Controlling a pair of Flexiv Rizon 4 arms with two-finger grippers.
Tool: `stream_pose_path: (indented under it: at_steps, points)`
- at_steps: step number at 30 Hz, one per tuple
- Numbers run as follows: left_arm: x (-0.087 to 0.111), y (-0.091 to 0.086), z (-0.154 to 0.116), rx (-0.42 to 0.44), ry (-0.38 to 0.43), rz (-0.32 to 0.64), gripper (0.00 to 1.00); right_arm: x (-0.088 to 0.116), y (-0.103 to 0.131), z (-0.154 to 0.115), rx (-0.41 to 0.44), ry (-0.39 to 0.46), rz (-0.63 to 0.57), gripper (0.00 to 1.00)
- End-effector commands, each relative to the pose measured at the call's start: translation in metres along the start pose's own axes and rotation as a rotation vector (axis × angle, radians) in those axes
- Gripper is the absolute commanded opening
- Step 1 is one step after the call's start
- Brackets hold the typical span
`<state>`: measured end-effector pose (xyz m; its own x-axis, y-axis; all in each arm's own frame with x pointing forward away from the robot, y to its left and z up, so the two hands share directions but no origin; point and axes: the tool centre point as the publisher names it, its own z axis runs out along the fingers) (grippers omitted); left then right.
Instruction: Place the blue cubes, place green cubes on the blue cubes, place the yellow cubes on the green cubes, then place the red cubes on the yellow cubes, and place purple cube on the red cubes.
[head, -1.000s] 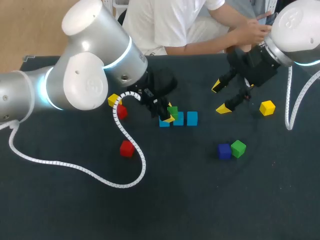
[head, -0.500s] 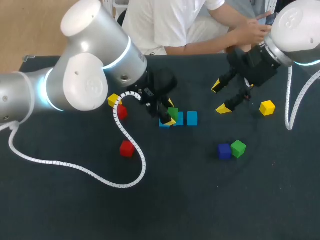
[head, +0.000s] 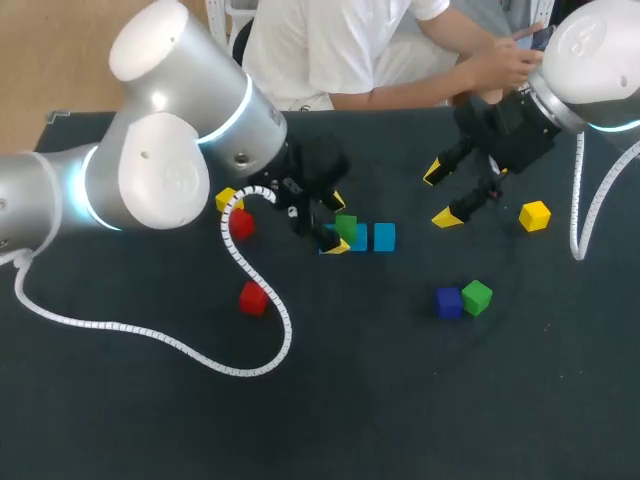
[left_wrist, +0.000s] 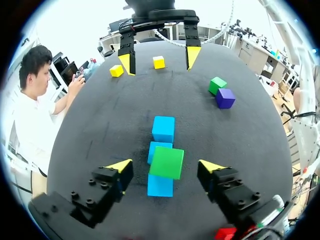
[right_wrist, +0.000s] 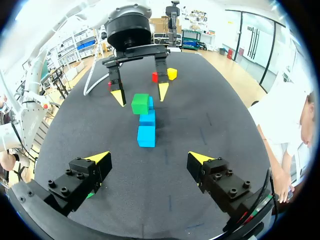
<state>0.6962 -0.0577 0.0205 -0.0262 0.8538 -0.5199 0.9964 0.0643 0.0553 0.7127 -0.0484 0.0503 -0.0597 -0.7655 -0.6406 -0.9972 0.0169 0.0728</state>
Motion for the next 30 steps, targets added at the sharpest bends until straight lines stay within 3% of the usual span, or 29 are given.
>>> stream_pose_path:
  at_steps: [1, 14, 17, 25, 30]
  points:
    - [0.0018, -0.0017, -0.0023, -0.002, -0.005, 0.004, 0.57, 0.0002, 0.0008, -0.0003, 0.002, -0.001, -0.001, 1.00]
    - [-0.0023, 0.0032, -0.0006, 0.000, -0.010, 0.017, 0.60, 0.0002, 0.0008, -0.0003, 0.002, -0.001, -0.001, 1.00]
    - [-0.0026, 0.0038, -0.0005, 0.000, -0.009, 0.020, 0.50, 0.0002, 0.0008, -0.0003, 0.002, -0.001, -0.001, 1.00]
    - [-0.0021, 0.0038, 0.0003, -0.001, -0.010, 0.017, 0.36, 0.0002, 0.0008, -0.0003, 0.002, -0.001, -0.001, 1.00]
    - [-0.0013, 0.0032, 0.0002, -0.004, -0.007, 0.013, 0.13, 0.0002, 0.0008, -0.0003, 0.002, -0.001, -0.001, 1.00]
